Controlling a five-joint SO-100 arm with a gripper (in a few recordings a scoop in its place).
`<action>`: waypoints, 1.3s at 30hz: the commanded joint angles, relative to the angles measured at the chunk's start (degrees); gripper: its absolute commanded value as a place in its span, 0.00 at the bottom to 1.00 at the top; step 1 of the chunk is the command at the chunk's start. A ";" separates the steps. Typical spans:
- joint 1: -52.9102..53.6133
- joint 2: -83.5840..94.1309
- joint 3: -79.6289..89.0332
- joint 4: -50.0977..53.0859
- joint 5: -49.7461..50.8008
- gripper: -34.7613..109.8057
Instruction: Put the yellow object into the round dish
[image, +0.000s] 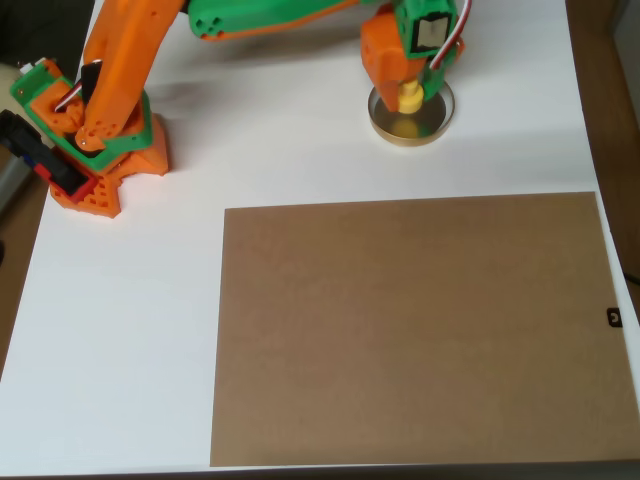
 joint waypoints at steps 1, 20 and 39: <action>-0.88 1.23 -3.52 -0.09 -0.09 0.24; -2.64 -2.20 -6.86 1.14 0.44 0.24; -2.46 -2.29 -7.12 2.37 0.18 0.39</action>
